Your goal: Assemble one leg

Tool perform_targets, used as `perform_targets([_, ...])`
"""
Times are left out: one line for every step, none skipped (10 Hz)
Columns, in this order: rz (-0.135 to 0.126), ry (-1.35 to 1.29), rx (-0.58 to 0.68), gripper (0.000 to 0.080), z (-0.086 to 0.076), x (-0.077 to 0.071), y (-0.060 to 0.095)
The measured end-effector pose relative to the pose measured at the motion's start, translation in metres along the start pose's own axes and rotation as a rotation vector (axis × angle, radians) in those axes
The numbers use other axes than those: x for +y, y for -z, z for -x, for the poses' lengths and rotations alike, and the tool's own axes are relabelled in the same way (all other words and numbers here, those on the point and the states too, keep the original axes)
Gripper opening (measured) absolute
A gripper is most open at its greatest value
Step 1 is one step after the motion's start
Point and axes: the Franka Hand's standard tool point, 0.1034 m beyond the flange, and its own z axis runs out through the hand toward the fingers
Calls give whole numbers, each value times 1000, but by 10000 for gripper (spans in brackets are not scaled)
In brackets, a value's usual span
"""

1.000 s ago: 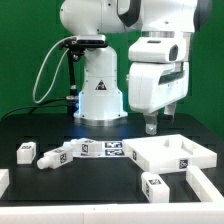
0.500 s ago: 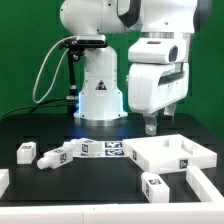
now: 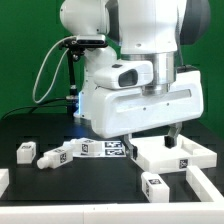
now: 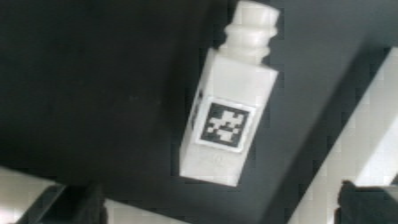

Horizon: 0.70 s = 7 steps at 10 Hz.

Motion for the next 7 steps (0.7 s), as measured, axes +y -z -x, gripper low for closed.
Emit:
perform_targets([0, -64, 0, 649, 0, -2, 0])
perform_targets([-1, -107, 0, 649, 0, -2, 0])
perform_targets([1, -180, -5, 649, 0, -3, -4])
perform_targets([1, -214, -20, 649, -1, -8, -21])
perform_targets([-5, -228, -24, 649, -6, -8, -37])
perform_targets([-1, -234, 5, 649, -8, -5, -52])
perform_targets([5, -234, 36, 649, -6, -6, -65])
